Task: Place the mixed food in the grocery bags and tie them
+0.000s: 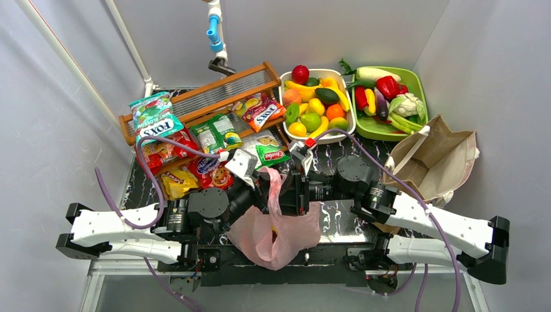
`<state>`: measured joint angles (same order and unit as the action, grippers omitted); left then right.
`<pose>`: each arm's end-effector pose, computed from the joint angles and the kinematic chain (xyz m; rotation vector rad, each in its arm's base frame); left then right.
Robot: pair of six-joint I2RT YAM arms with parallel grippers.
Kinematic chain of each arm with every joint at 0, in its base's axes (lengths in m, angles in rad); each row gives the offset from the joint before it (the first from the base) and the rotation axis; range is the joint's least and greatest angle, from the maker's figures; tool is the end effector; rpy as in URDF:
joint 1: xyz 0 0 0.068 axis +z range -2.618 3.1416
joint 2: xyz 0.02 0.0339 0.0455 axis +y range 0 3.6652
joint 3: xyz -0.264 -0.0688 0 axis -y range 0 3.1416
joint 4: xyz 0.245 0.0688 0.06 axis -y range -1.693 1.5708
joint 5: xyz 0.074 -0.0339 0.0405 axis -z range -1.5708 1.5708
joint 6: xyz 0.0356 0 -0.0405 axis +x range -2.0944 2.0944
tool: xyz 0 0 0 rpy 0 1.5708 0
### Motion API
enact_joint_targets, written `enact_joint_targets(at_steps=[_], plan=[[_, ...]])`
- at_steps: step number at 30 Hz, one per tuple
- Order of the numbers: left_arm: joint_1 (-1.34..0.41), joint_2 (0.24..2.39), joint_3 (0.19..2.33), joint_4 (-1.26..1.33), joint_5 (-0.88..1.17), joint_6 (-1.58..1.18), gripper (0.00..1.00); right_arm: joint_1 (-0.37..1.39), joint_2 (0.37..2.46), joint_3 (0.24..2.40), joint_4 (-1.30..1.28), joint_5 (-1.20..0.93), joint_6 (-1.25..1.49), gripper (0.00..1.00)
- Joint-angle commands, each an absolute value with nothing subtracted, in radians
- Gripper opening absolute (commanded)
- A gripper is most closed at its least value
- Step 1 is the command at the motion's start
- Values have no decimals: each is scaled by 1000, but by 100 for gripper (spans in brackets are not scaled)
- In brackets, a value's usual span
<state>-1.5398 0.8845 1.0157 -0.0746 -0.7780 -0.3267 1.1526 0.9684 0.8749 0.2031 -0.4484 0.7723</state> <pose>0.0308 -0.1861 0.4149 0.3135 1.5685 -0.8899 0.0774 0.2122 0.3795 -0.7606 1.6183 1.8129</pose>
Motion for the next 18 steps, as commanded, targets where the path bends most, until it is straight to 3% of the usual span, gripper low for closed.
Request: enact_joint_targets(at_steps=[1, 4, 12, 18], plan=[[-1543, 879, 1000, -60, -786, -371, 0, 1160, 942, 918, 228, -366, 746, 11], [-1543, 868, 997, -85, -767, -390, 0, 1160, 929, 934, 128, -342, 742, 1], [-1543, 815, 1010, -243, -638, -486, 0, 1161, 926, 1075, -271, -298, 703, 1], [-1543, 781, 1022, -317, -533, -505, 0, 1160, 862, 1057, -341, -252, 691, 1]])
